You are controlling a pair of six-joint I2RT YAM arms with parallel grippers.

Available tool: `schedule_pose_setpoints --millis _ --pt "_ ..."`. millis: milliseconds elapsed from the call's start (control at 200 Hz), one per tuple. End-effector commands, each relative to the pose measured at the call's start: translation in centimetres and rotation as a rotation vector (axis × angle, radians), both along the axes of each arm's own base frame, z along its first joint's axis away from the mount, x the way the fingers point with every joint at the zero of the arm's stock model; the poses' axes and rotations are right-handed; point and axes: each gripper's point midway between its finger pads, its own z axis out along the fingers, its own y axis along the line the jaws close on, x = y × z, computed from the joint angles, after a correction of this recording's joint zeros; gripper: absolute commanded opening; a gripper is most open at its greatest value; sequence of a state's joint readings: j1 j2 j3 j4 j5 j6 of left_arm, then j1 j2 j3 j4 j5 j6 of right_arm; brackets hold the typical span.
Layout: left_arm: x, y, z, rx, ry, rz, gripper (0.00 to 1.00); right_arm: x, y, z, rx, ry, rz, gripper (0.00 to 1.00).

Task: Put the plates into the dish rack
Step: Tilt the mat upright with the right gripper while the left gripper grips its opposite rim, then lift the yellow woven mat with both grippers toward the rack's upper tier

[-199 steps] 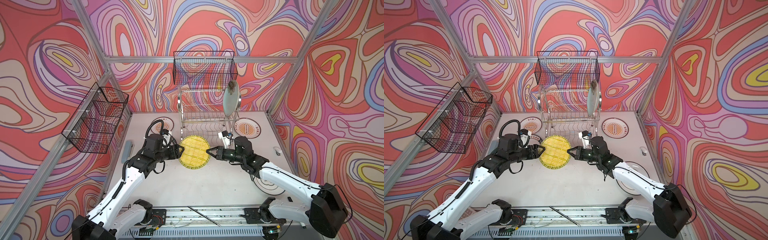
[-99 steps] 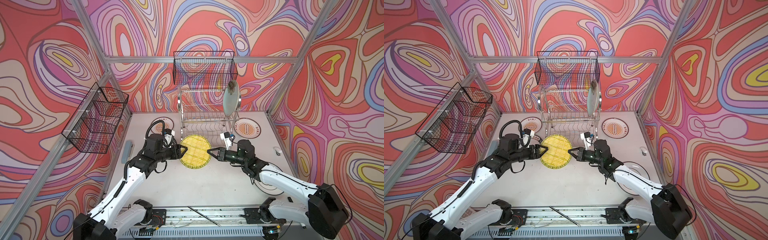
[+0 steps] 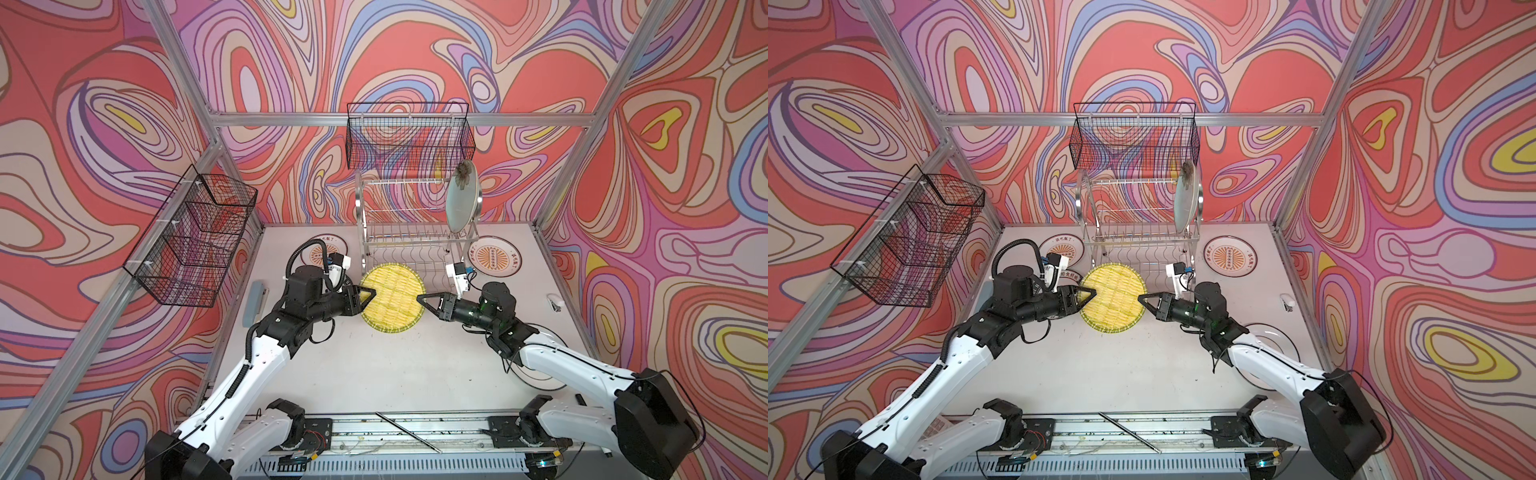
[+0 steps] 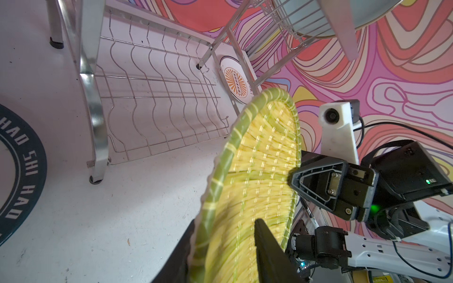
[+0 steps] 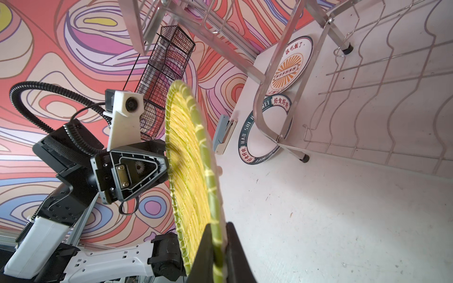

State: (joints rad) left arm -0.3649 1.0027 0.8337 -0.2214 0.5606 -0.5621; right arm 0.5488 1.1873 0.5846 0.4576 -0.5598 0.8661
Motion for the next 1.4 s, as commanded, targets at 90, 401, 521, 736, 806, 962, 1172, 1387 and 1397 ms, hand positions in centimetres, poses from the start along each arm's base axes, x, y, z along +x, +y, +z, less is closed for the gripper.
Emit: schedule_pose_setpoints --millis 90,401,521,736,806,962,1172,1387,1397 --pt "-0.6 -0.5 1.4 -0.047 -0.04 -0.038 0.31 -0.1 -0.2 1.9 0.036 -0.065 0.0 0.0" --pt "-0.9 -0.7 1.8 -0.065 -0.052 -0.054 0.17 -0.4 -0.4 2.0 0.022 -0.073 0.006 0.0" --pt "-1.0 -0.8 2.2 -0.076 -0.06 -0.061 0.13 -0.5 -0.3 2.1 0.021 -0.078 0.01 0.0" --pt "-1.1 -1.0 2.8 -0.088 -0.062 -0.071 0.0 -0.8 -0.1 2.5 0.02 -0.08 0.033 0.0" --pt "-1.2 -1.1 3.2 -0.097 -0.068 -0.08 0.0 -0.9 -0.1 2.8 0.014 -0.085 0.041 0.0" --pt "-1.7 -1.2 4.3 -0.129 -0.095 -0.096 0.0 -1.2 -0.2 3.6 0.006 -0.106 0.049 0.04" --pt "-2.2 -1.0 6.2 -0.163 -0.146 -0.089 0.0 -1.7 -0.4 4.3 -0.002 -0.125 0.055 0.15" --pt "-2.2 -0.2 9.6 -0.239 -0.226 -0.028 0.0 -1.5 -0.7 5.5 -0.012 -0.156 0.033 0.23" --pt "-2.2 -0.2 9.8 -0.242 -0.228 -0.029 0.0 -1.6 -0.7 5.6 -0.011 -0.159 0.034 0.24"
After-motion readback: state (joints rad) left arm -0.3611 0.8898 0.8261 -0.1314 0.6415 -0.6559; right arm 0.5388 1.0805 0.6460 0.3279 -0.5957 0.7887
